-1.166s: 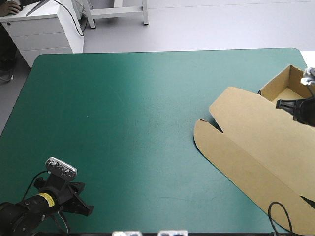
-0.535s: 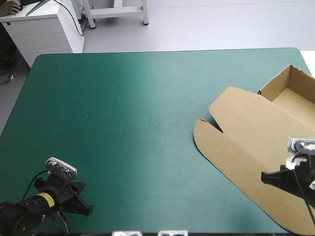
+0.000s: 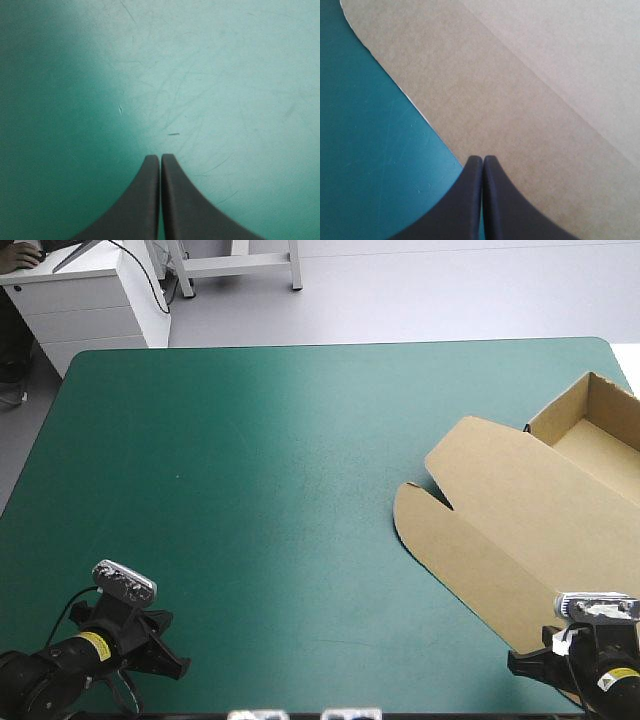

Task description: Fold the box

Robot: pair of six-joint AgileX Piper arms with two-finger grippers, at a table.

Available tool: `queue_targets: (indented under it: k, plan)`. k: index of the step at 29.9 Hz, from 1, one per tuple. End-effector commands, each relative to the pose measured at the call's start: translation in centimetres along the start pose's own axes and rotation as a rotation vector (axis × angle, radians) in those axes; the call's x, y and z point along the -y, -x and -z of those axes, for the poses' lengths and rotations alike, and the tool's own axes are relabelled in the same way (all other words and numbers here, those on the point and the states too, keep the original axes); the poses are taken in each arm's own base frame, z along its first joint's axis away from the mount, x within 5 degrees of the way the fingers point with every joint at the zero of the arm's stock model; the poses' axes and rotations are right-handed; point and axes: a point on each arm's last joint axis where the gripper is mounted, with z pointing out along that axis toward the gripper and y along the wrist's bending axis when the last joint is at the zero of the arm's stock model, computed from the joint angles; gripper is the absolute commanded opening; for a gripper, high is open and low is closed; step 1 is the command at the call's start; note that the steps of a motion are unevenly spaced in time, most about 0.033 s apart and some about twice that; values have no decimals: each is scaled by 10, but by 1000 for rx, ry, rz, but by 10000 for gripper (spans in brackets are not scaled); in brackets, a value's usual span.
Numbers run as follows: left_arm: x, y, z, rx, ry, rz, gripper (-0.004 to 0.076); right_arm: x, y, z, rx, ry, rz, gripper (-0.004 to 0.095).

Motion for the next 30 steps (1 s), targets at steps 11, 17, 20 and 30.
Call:
queue_targets:
  k: [11, 17, 20, 30]
  plan:
    - [1, 10, 5, 72, -7, 5, -8, -1, 7, 7, 117, -3, 8, -14]
    - [1, 10, 5, 72, -7, 5, -8, -2, 7, 7, 118, 1, 4, -14]
    - [1, 10, 5, 72, -7, 5, -8, -2, 7, 7, 118, 1, 4, -14]
    - [1, 10, 5, 72, -7, 5, -8, -2, 7, 7, 118, 1, 4, -14]
